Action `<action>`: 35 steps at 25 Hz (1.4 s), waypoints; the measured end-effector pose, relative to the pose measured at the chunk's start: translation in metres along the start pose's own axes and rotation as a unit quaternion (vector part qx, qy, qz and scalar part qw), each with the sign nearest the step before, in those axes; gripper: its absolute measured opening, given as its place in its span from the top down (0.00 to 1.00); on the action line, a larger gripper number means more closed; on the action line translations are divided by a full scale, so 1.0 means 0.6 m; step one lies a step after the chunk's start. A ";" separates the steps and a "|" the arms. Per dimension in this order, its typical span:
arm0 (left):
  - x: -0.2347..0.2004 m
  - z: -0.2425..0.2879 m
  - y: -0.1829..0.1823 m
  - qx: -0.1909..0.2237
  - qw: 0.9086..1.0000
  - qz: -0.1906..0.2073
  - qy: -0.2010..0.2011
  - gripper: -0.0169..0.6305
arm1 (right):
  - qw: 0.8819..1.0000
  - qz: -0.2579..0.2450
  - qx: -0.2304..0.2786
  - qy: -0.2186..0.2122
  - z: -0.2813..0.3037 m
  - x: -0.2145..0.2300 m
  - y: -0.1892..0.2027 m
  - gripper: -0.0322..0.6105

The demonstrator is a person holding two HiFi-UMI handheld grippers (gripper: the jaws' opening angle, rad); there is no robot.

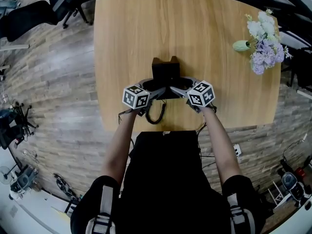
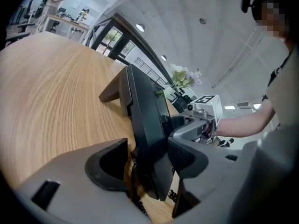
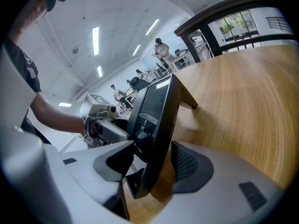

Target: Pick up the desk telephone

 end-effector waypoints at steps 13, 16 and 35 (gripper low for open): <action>0.008 0.021 -0.007 -0.012 1.000 0.007 0.008 0.58 | 0.998 0.054 0.023 -0.023 0.004 0.004 0.009 0.59; 0.007 0.020 -0.007 -0.012 1.000 0.005 0.007 0.58 | 0.998 0.062 0.023 -0.020 0.005 0.002 0.008 0.59; 0.015 0.007 -0.012 -0.003 1.000 -0.004 0.013 0.58 | 0.996 0.078 0.032 -0.016 -0.002 -0.008 -0.001 0.60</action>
Point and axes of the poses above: the fingertips, and each gripper's own axes: z forward along the fingers, x to its right, y out of its underside, the point moved 4 cm from there along -z, backward along the fingers, and after that the axes turned 9 degrees about -z, right-handed, at the moved point
